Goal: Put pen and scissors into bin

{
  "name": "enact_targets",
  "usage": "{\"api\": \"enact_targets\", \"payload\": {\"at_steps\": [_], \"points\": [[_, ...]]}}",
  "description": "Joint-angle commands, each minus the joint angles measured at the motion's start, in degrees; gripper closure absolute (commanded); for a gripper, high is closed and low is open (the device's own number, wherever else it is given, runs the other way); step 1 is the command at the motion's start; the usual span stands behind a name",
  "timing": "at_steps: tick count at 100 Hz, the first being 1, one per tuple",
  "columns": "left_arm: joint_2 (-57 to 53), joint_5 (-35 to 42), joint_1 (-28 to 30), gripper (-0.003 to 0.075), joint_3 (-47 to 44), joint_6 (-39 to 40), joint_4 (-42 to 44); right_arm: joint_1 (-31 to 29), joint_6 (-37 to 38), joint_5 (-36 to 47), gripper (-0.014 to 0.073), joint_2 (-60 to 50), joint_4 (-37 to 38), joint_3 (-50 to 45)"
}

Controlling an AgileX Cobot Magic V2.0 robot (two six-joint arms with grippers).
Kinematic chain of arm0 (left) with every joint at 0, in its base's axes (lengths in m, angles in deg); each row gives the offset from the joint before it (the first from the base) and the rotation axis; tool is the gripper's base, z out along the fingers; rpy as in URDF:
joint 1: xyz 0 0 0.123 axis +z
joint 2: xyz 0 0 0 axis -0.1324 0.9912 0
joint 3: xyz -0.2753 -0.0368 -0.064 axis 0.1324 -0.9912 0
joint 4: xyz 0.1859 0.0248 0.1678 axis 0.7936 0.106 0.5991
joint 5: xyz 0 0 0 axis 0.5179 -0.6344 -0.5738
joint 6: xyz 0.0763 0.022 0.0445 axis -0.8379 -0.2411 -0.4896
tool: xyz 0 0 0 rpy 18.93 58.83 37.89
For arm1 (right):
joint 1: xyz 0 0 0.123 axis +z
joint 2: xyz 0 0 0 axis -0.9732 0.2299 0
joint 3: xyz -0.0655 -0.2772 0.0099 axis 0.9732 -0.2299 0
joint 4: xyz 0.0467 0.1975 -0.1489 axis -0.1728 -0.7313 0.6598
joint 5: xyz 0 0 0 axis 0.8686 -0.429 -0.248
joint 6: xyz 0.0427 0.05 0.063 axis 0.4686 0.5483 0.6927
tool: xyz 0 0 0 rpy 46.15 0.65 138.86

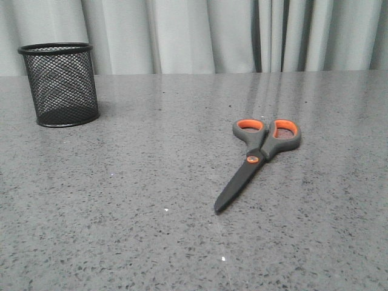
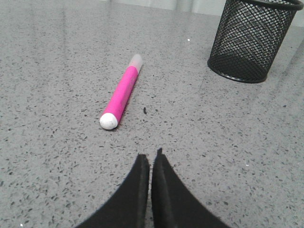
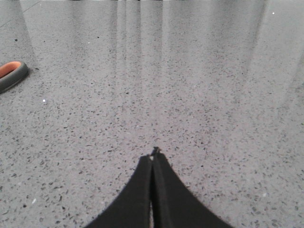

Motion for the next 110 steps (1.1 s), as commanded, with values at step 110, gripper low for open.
{"api": "enact_targets", "payload": {"at_steps": [110], "points": [[-1.79,8.35,0.15,0.0739,-2.5,0.5,-8.31,0.11,-0.1,25.4,0.0662,-1.11,-6.83,-0.87]]}}
